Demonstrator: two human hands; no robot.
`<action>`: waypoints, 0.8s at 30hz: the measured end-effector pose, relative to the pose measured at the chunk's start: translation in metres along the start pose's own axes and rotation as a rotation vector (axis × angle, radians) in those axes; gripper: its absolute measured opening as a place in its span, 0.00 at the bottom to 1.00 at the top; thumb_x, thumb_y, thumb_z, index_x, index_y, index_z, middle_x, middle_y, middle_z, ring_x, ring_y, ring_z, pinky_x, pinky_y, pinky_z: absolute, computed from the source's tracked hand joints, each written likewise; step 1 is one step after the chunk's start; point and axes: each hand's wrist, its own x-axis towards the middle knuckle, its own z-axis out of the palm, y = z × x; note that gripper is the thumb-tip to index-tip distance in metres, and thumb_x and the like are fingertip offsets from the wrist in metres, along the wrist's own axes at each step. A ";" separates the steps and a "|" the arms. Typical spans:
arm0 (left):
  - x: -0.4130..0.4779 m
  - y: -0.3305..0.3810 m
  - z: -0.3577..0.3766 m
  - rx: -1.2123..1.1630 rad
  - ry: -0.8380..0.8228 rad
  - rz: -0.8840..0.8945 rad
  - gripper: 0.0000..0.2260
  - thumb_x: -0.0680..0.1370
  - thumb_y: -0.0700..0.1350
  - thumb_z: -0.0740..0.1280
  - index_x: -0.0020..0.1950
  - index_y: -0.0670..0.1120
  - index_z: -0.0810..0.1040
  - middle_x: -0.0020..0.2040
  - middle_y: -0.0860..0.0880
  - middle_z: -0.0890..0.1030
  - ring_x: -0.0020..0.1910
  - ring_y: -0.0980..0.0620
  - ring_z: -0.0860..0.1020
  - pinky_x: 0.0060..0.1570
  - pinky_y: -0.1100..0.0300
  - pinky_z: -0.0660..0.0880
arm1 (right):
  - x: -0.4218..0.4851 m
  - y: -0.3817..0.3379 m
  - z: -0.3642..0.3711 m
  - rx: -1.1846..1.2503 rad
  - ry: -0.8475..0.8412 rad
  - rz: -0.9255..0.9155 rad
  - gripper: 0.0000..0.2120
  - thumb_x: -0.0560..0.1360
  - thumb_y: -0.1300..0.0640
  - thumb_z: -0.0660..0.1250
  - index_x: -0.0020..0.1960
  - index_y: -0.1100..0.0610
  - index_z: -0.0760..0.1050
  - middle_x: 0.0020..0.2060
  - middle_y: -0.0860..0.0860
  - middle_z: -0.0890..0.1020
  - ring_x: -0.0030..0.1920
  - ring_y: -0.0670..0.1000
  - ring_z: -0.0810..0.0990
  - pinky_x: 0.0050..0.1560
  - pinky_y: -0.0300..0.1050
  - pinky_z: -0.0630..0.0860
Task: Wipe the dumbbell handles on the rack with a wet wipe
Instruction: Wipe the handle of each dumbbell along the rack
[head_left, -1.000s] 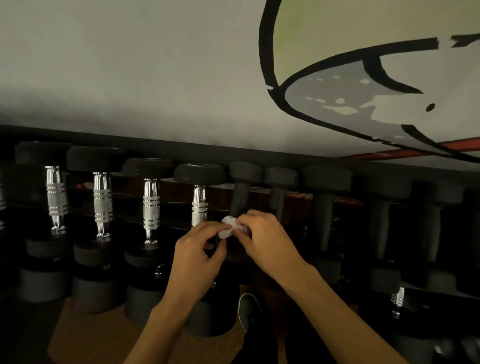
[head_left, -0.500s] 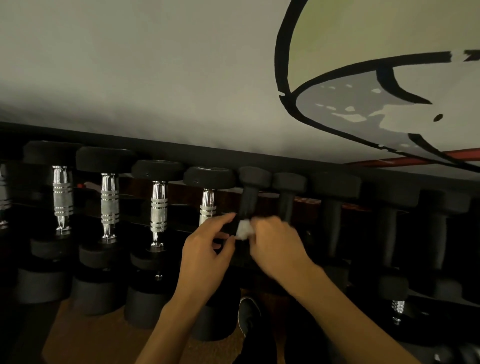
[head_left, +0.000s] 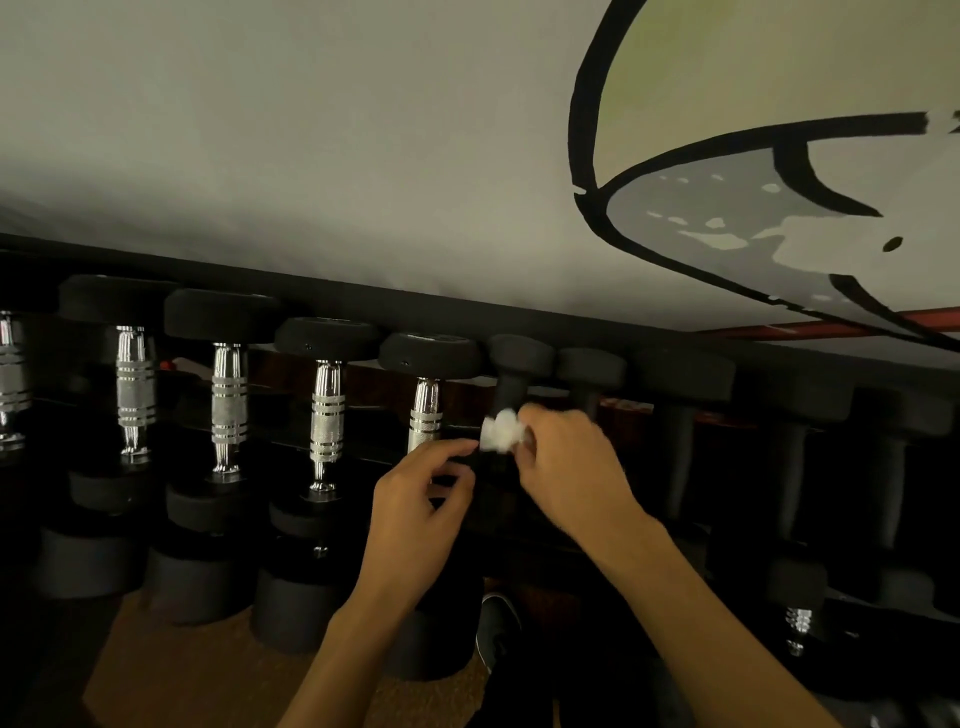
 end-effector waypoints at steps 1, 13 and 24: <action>-0.002 0.000 0.000 -0.022 0.008 -0.013 0.14 0.76 0.36 0.68 0.57 0.53 0.80 0.49 0.58 0.82 0.50 0.62 0.80 0.45 0.73 0.74 | -0.007 0.002 0.003 0.006 -0.048 -0.052 0.05 0.77 0.59 0.62 0.42 0.55 0.70 0.38 0.50 0.77 0.39 0.52 0.78 0.37 0.44 0.70; -0.021 0.007 0.011 -0.128 0.003 -0.124 0.13 0.72 0.36 0.73 0.52 0.51 0.84 0.46 0.53 0.85 0.47 0.55 0.83 0.49 0.55 0.81 | -0.048 0.015 0.004 0.621 -0.035 -0.058 0.06 0.74 0.63 0.71 0.50 0.55 0.82 0.44 0.44 0.80 0.46 0.40 0.79 0.46 0.28 0.73; 0.028 0.026 0.035 -0.096 0.368 -0.180 0.07 0.74 0.39 0.72 0.49 0.50 0.83 0.41 0.52 0.83 0.40 0.55 0.81 0.40 0.57 0.79 | -0.005 0.033 -0.017 0.719 0.258 0.090 0.03 0.76 0.63 0.68 0.48 0.58 0.81 0.40 0.50 0.84 0.38 0.45 0.84 0.39 0.38 0.81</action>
